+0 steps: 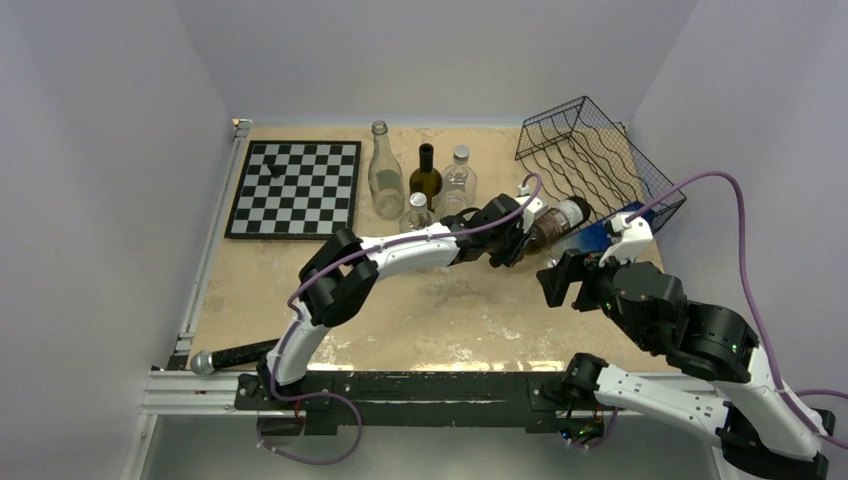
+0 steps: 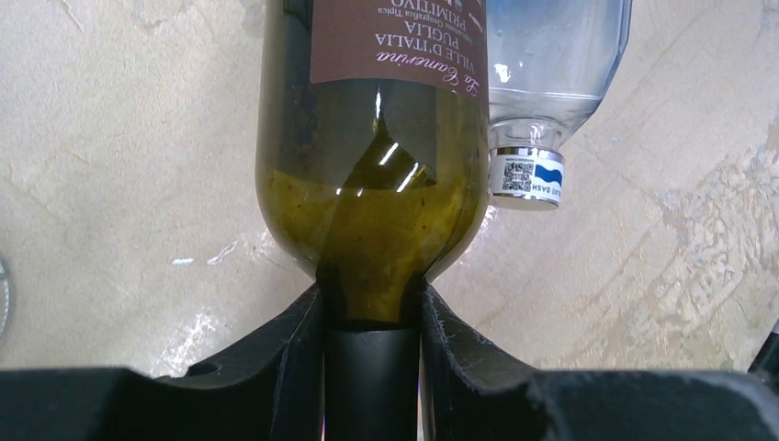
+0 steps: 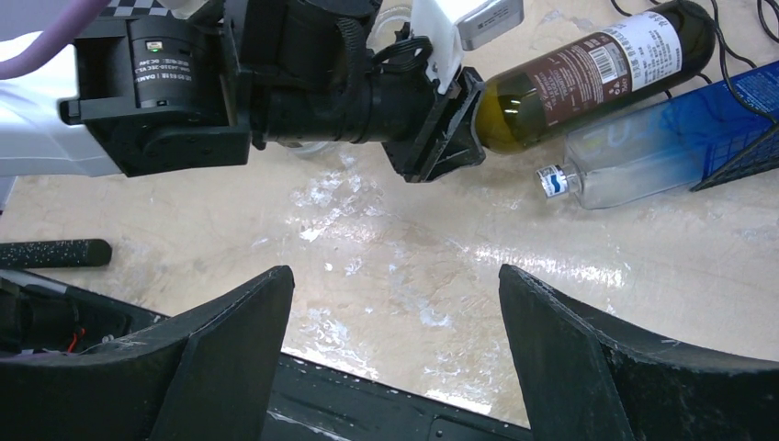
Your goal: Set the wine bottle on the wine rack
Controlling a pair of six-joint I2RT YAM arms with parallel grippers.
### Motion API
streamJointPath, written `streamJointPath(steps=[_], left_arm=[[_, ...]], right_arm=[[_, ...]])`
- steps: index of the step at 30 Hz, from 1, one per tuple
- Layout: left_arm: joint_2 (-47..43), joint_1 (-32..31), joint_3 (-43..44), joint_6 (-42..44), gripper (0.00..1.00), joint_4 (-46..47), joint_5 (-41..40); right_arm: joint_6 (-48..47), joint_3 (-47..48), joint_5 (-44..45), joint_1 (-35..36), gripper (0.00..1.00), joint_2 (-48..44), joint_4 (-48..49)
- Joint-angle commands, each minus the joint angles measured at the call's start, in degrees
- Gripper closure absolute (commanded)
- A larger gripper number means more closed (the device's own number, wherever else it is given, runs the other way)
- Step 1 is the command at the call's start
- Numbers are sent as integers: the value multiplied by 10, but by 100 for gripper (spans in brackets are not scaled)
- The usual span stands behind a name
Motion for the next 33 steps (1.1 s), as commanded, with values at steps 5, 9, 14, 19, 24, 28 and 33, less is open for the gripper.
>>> streamJointPath(steps=[5, 9, 14, 19, 24, 28, 33], left_arm=[[5, -1, 47, -20, 100, 167, 33], [30, 0, 59, -30, 100, 216, 32], [102, 2, 145, -32, 100, 236, 36], [172, 6, 229, -40, 100, 252, 43], [220, 8, 294, -32, 100, 272, 51], [254, 14, 349, -37, 100, 254, 48], [267, 24, 351, -76, 100, 290, 80]], right_arm=[[3, -4, 18, 0, 14, -5, 9], [4, -6, 15, 0, 14, -4, 9], [13, -11, 3, 0, 14, 0, 5], [25, -25, -8, 0, 14, 0, 2], [36, -39, -14, 0, 14, 0, 1], [46, -50, -24, 0, 14, -2, -1], [61, -60, -30, 0, 15, -9, -11]])
